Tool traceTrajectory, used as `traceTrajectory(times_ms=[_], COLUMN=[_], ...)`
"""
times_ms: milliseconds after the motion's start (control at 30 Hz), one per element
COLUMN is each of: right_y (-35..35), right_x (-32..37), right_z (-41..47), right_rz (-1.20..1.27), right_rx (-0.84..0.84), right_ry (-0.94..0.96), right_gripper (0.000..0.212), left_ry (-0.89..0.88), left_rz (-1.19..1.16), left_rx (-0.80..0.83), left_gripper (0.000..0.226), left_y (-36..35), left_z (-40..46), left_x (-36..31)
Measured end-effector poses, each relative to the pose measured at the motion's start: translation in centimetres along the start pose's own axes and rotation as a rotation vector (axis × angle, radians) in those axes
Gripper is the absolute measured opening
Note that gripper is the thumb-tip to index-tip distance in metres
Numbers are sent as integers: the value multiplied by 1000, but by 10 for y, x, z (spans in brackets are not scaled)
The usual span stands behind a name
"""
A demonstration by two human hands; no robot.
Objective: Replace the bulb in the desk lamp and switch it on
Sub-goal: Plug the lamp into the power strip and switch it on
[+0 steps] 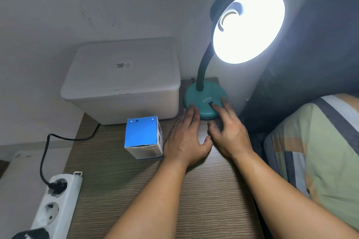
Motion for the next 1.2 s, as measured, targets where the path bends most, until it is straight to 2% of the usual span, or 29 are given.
traceTrajectory(times_ms=[900, 1200], right_y=[1, 4], right_x=[5, 8], right_z=[3, 5], right_rz=[-123, -323], right_rx=[8, 36], right_ry=[9, -14], right_gripper=[64, 70], left_ry=[-20, -20], left_rz=[11, 22], left_rx=[-20, 26], left_gripper=[86, 93], left_y=[-3, -13], left_z=[3, 6], left_x=[3, 9])
Point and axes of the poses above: each hand's wrist, its own z-axis towards the middle knuckle, its own y-axis out of the back of the hand, x = y × z, the point moved 9 cm from there along z, towards the middle knuckle, and after that the axes turned 5 degrees about x, right-handed, at the moved point
